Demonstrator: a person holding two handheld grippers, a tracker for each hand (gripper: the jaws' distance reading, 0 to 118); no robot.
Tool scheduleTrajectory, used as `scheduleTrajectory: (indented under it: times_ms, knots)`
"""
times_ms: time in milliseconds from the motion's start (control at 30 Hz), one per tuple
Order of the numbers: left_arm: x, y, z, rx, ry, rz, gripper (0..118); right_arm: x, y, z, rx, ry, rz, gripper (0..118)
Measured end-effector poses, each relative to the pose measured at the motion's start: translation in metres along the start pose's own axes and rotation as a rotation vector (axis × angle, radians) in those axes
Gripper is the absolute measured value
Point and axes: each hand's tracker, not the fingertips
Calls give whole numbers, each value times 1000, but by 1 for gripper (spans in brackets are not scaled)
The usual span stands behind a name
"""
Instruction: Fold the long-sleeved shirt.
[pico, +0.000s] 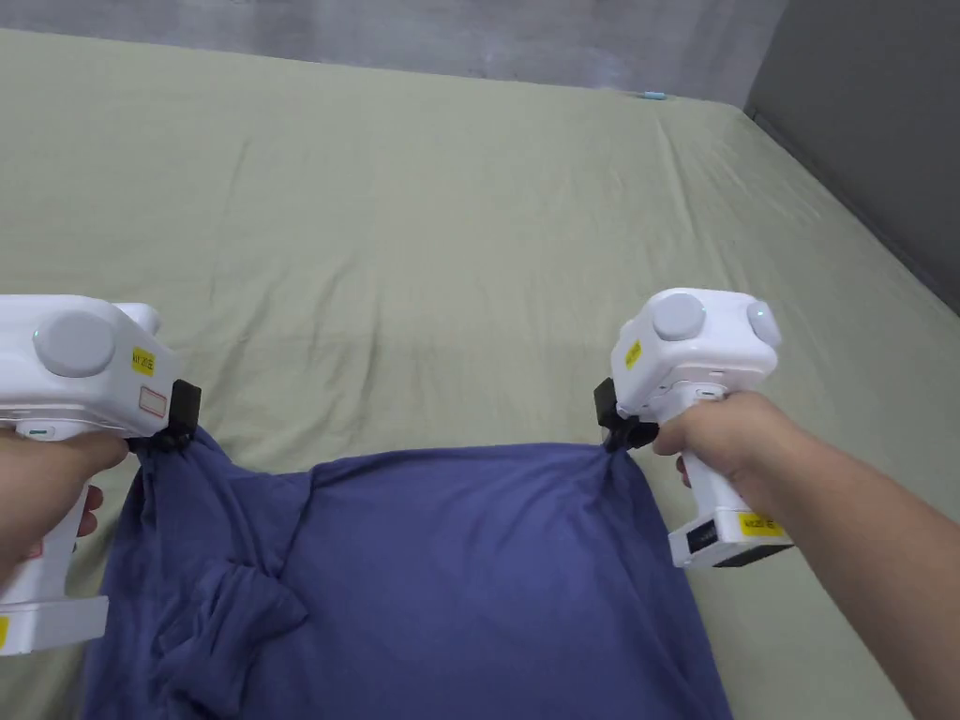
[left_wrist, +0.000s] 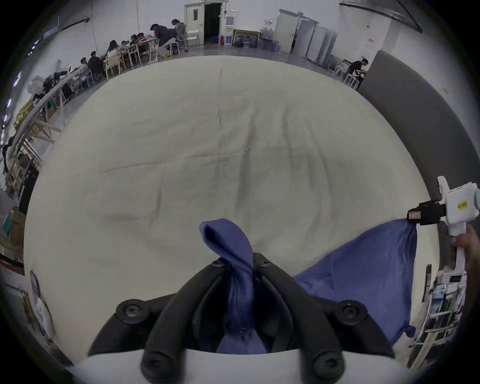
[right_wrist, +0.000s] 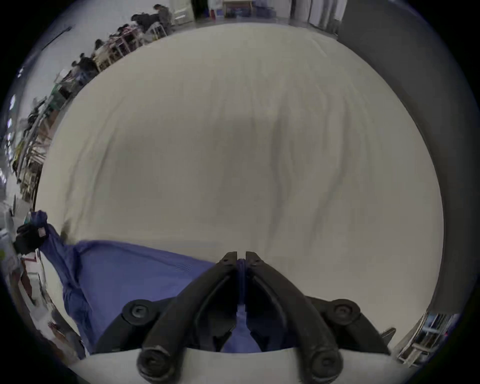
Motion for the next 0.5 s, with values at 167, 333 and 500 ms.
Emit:
scheduleTrajectory:
  times_ms: [167,333,500]
  knots:
    - [-3,-25,50,66,-58,-38,6,6,-42,65,137,0,137,0]
    - [-11,-81,107,119,-120,-54,6,17,-120,121,208,-12,212,0]
    - [-17,-155,145,113,-133,-54,6,35,-206,141,197,-4,187,0]
